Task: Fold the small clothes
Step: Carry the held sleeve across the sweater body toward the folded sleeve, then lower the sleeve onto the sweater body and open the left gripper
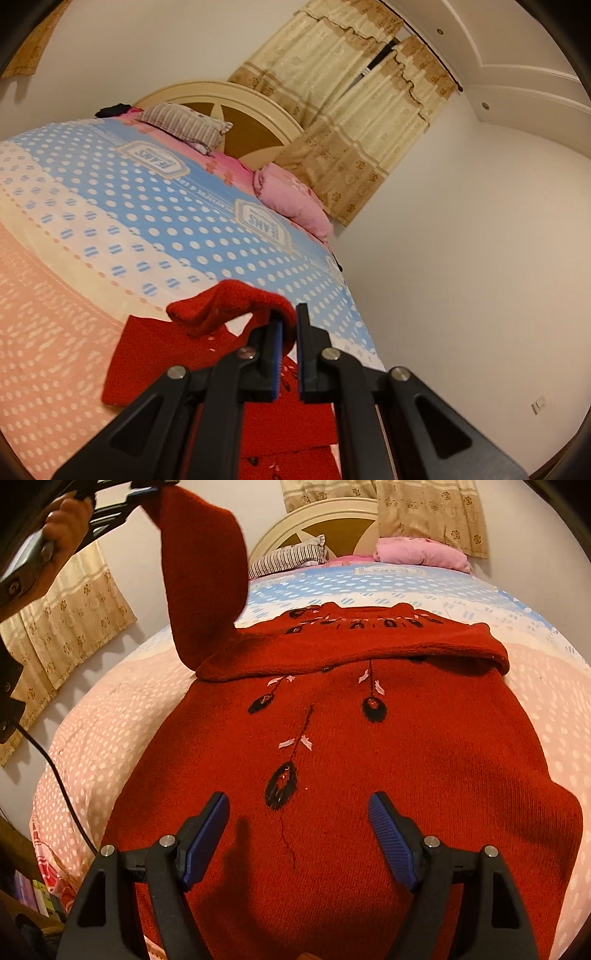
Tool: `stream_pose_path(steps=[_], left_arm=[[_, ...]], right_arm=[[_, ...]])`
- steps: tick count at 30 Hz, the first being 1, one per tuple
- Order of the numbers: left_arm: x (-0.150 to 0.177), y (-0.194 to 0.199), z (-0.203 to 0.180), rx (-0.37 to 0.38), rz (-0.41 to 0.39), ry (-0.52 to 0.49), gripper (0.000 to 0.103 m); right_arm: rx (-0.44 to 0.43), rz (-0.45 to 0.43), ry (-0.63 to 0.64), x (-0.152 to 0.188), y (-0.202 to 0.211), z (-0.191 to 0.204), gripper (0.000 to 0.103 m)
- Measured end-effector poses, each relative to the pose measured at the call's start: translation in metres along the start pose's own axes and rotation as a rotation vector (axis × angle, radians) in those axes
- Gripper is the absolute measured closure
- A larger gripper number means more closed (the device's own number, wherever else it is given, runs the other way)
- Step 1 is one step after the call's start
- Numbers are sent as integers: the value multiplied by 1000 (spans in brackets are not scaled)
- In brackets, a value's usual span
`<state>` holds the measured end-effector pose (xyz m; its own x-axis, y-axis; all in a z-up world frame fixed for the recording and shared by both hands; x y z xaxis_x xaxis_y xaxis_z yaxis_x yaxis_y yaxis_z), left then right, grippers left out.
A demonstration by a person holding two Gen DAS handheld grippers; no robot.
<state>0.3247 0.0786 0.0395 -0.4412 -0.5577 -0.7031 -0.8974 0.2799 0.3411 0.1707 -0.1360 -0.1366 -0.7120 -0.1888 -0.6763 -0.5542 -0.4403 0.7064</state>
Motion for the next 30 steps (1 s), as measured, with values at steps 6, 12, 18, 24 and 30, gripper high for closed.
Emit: stream_pose_path(steps=[6,12,18,24,30], left_arm=[[17,-26,-22,12,46,-17,97],[47,-47,-39,29,97,-28,97],[89,-82,-52,11,168,-92,97],[150,-116,-62,-52,371,-249,78],[162,-81,-64,-40,338,-397,28]], right_arm=[[0,-14,1,4,1,0,24],[-11,-29,-6,6,2,-2,24],[6,-54,14,9,1,0,24],[11,-70,31,11,1,1,23],[-1,-81,43,13,1,2,20]])
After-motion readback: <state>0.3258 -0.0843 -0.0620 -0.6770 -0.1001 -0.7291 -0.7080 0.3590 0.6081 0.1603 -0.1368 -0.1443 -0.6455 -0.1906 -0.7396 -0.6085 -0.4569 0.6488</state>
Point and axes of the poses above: each gripper's, at about its wrist camera, not at the fingertips, and y roughly against the way its jaws point, z to its left, x to its underside, the point moved 6 cm from there along -y, roughly the way its jaws point, and after that the axes turned 1 degree about x, right-handed, at the moved point
